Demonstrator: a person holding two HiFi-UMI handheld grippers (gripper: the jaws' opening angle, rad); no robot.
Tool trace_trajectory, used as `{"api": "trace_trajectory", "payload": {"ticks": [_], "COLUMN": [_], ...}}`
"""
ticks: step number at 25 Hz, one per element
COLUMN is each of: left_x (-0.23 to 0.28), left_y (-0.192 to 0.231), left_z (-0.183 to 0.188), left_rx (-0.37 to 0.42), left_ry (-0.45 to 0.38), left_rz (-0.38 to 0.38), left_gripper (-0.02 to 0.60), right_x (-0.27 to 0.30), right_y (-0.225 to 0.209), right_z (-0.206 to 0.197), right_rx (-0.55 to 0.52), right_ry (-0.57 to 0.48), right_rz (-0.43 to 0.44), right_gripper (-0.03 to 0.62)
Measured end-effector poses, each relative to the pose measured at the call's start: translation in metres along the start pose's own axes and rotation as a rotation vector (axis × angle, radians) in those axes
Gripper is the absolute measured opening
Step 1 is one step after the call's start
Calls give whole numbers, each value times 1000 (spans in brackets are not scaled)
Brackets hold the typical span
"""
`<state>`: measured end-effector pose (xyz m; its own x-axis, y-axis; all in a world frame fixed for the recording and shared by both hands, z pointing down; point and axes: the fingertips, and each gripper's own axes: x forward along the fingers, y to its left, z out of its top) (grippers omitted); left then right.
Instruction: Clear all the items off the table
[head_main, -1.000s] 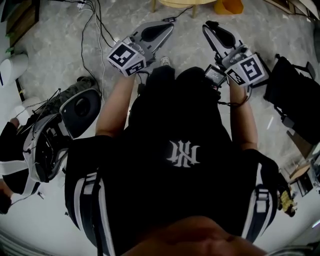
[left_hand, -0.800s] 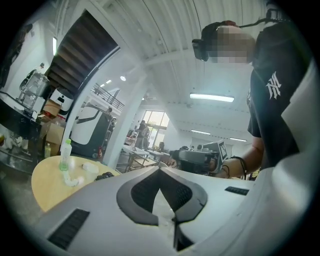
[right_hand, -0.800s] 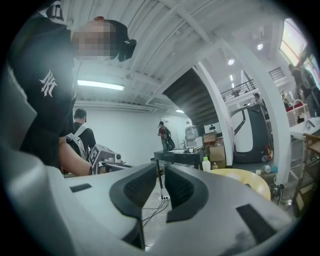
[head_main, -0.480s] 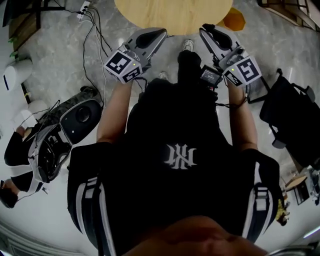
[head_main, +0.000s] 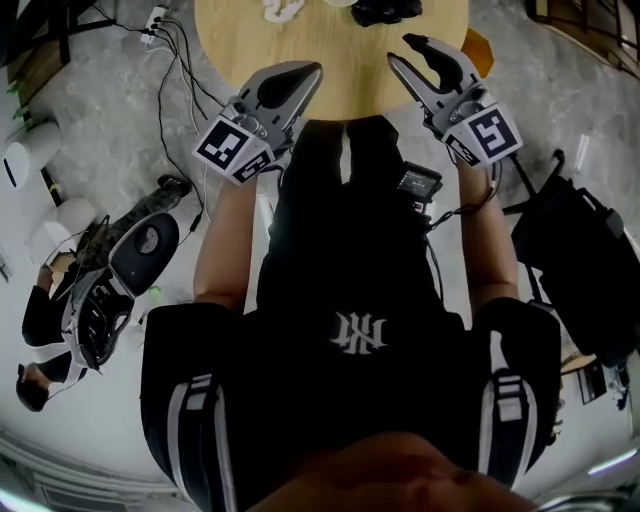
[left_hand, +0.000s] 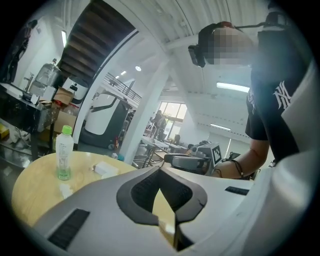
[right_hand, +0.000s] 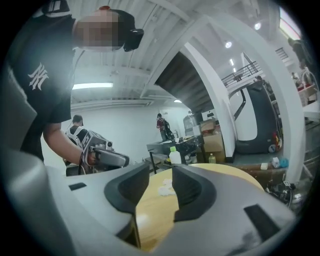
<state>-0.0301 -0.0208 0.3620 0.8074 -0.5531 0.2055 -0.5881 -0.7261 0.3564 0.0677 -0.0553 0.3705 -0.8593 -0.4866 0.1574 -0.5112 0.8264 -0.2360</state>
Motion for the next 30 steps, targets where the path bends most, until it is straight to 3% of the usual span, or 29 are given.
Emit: {"api": "trace_trajectory", "payload": {"ticks": [2, 4, 7, 9, 13, 14, 17, 20, 24, 30], "left_x": [5, 9, 16, 19, 24, 26, 33, 38, 40, 44], "left_y": [14, 27, 40, 43, 44, 45, 51, 56, 58, 67], "left_z": [-7, -16, -31, -38, -52, -55, -63, -67, -66, -66], "left_rx": [-19, -40, -55, -67, -67, -65, -64, -59, -60, -78], "left_ry": [8, 19, 63, 71, 87, 94, 104, 106, 96, 77], "left_rz": [-6, -7, 4, 4, -10, -16, -30, -37, -45, -42], "left_gripper": [12, 12, 12, 12, 12, 12, 12, 12, 12, 12], "right_x": [15, 29, 45, 52, 65, 68, 73, 77, 78, 82], "right_y": [-14, -28, -50, -61, -74, -77, -86, -92, -101, -108], "right_z": [-11, -22, -35, -48, -71, -74, -86, -101, -116, -137], "right_rx": [-22, -53, -112, -147, -192, -196, -241, -314, -383, -394], "right_ry": [22, 43, 65, 91, 129, 133, 169, 239, 310, 399], "right_rz": [12, 23, 28, 29, 45, 43, 39, 62, 56, 70], "right_gripper": [146, 207, 213, 288, 292, 341, 347, 449, 449, 449]}}
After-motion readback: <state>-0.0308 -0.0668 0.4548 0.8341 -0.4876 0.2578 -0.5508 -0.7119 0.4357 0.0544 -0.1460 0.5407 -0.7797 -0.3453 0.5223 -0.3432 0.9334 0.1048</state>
